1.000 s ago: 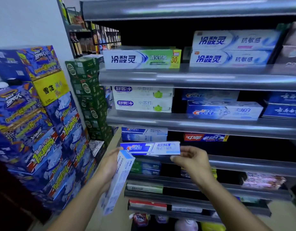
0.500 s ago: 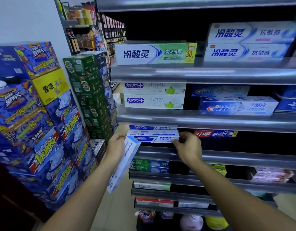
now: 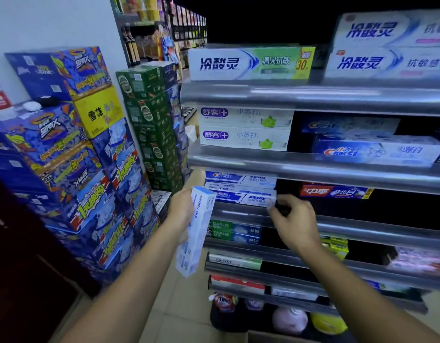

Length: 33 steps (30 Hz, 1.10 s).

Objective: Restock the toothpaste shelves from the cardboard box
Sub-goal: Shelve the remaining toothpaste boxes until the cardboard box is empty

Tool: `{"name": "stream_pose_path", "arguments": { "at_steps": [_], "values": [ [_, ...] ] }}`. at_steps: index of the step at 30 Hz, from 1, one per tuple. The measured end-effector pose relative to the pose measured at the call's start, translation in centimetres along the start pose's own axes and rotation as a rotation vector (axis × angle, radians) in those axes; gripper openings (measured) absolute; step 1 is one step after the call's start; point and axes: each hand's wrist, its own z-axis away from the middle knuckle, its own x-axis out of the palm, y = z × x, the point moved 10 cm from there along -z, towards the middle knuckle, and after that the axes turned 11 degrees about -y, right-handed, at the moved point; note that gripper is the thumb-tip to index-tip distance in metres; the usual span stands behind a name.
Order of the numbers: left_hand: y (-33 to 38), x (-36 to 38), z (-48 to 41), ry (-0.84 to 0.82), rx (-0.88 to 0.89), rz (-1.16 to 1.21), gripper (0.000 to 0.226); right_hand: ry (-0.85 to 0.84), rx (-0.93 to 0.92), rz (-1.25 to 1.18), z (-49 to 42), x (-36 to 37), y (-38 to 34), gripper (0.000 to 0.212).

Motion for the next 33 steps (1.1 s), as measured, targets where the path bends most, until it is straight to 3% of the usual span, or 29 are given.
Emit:
{"name": "stream_pose_path", "arguments": {
  "at_steps": [2,5,7,9,12,17,19,23,26,28,30,33],
  "values": [
    [-0.4,1.5,1.6,-0.008,-0.032,0.11,0.046,-0.26,0.016,-0.25,2.1,2.1,-0.3,0.018],
    [-0.3,4.7,3.9,-0.013,-0.062,0.302,0.039,-0.61,-0.039,-0.397,6.2,4.8,-2.1,0.033],
    [0.1,7.0,5.0,-0.04,-0.081,0.42,0.037,-0.726,-0.066,-0.421,8.3,5.2,-3.0,0.05],
    [0.7,9.2,6.1,-0.071,-0.085,0.515,0.04,-0.745,-0.097,-0.431,9.4,4.2,-3.3,0.055],
    [2.2,12.5,7.4,-0.178,-0.041,0.551,0.047,-0.635,-0.088,-0.47,8.8,0.9,-2.1,0.042],
    [3.8,14.7,8.9,-0.325,0.033,0.247,0.048,-0.569,-0.119,-0.551,8.4,-6.3,-0.3,0.034],
    [4.3,15.3,9.4,-0.405,0.009,0.147,0.064,-0.453,-0.263,-0.3,8.2,-10.4,-0.9,0.032],
    [5.4,17.6,11.6,-0.576,-0.036,0.033,0.075,0.134,-0.745,0.399,9.8,-18.2,-3.5,0.037],
    [6.5,19.5,12.7,-0.658,0.024,0.009,0.06,0.359,-0.846,0.516,11.2,-21.1,-3.5,0.027],
    [7.3,20.7,13.3,-0.682,0.066,-0.027,0.054,0.414,-0.854,0.517,11.3,-22.1,-3.1,0.027],
    [8.1,21.1,13.3,-0.637,0.101,-0.055,0.063,0.405,-0.871,0.497,11.3,-22.7,-2.9,0.034],
    [9.5,21.4,13.4,-0.589,0.173,-0.076,0.063,0.244,-0.782,0.325,10.1,-23.8,-1.4,0.059]
  ]
}}
